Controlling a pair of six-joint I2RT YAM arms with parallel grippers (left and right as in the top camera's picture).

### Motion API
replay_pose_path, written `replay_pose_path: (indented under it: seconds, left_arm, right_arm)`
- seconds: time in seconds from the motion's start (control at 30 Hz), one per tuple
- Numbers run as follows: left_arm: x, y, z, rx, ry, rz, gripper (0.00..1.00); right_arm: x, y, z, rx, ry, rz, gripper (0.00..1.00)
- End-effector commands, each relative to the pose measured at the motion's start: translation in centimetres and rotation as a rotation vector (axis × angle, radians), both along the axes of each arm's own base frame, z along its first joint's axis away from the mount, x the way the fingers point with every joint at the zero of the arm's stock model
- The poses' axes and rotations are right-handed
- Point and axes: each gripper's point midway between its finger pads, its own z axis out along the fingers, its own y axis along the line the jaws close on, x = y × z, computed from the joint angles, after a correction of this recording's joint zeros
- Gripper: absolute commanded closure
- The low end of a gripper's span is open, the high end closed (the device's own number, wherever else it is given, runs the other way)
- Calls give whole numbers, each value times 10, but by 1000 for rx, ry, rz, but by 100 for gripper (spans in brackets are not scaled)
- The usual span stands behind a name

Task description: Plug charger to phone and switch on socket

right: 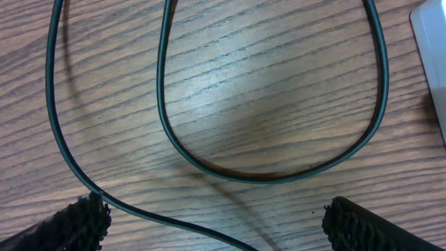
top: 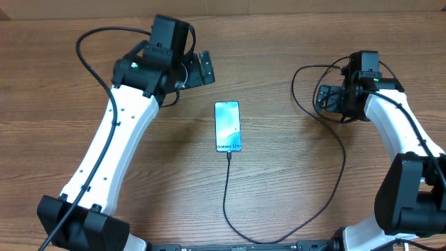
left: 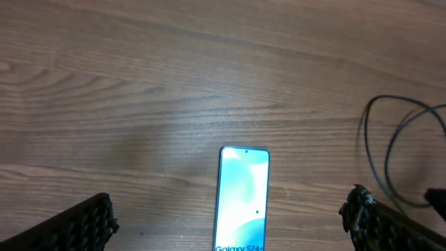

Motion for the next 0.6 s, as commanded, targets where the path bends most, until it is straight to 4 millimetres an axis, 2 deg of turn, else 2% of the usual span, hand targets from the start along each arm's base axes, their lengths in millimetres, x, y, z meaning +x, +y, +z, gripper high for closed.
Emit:
replay_pose_path:
  seconds: [0.0, 0.3, 0.57]
  left_arm:
    - [-4, 1, -12, 2, 0, -24, 0]
    - [1, -10, -51, -46, -13, -56, 1]
    - [-4, -13, -68, -70, -26, -71, 0]
  right_arm:
    - [-2, 0, 2, -1, -6, 5, 0]
    - [-2, 1, 2, 0, -6, 5, 0]
    - [-2, 1, 2, 0, -7, 5, 0]
